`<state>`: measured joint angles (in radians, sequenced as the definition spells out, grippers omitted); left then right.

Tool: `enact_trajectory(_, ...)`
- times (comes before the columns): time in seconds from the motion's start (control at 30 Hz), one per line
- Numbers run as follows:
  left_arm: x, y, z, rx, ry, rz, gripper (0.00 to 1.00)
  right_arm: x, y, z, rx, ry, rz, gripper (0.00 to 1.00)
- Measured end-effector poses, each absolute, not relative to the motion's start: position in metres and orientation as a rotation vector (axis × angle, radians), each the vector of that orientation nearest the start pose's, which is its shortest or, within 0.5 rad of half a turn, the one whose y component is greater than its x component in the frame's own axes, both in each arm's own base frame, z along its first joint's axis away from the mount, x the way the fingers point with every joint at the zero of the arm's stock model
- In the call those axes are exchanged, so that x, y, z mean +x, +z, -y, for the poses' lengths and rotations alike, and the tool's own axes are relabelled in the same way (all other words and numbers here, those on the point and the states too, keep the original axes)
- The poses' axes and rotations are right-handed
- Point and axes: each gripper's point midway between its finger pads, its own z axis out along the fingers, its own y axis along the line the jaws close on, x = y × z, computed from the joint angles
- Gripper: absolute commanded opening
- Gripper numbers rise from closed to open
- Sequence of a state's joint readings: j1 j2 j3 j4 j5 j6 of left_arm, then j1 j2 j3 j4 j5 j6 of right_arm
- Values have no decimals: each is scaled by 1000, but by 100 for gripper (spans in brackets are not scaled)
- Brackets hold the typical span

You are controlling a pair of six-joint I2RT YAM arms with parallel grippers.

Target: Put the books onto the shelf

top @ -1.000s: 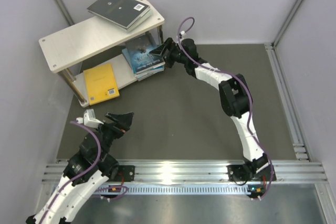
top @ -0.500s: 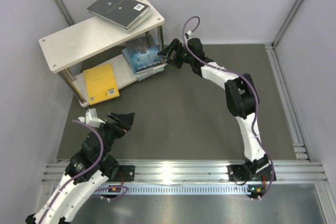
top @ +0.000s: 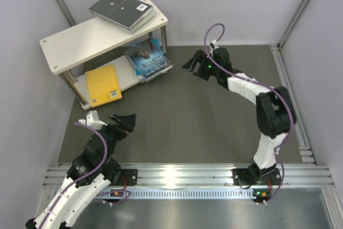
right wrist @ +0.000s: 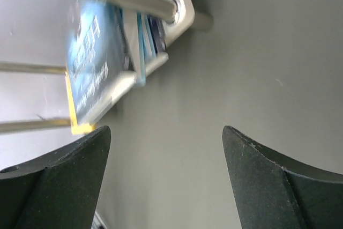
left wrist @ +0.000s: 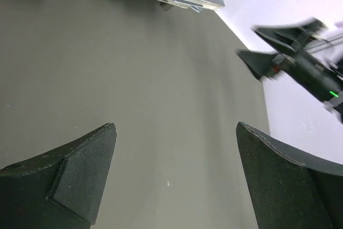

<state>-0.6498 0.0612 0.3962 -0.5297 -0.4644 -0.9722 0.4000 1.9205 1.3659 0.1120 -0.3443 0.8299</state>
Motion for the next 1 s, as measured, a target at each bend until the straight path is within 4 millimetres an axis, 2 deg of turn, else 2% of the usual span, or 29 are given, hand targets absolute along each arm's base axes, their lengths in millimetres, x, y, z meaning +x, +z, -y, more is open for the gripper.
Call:
enact_trajectory(0.17, 199, 188, 81, -602, -667, -1727, 99, 422, 194, -246, 173, 986, -2083, 86)
enact_trajectory(0.37, 214, 173, 82, -528, -500, -1820, 99, 373, 247, -221, 29, 937, -1939, 88)
enact_trajectory(0.4, 218, 173, 83, -506, -468, -1835, 99, 364, 261, -218, -3, 934, -1899, 89)
enact_trajectory(0.47, 224, 177, 85, -469, -418, -1852, 99, 351, 286, -213, -46, 931, -1834, 90)
enact_trajectory(0.6, 246, 202, 85, -398, -302, -1830, 99, 316, 343, -198, -115, 925, -1670, 95)
enact_trajectory(0.7, 264, 211, 83, -368, -187, -1813, 99, 284, 369, -187, -149, 929, -1566, 99)
enact_trajectory(0.77, 277, 209, 78, -357, -80, -1817, 99, 264, 370, -179, -159, 931, -1526, 100)
enact_trajectory(0.87, 296, 192, 69, -356, 94, -1854, 99, 243, 353, -172, -162, 931, -1528, 100)
enact_trajectory(1.0, 319, 164, 52, -390, 262, -1858, 99, 236, 302, -169, -152, 917, -1644, 100)
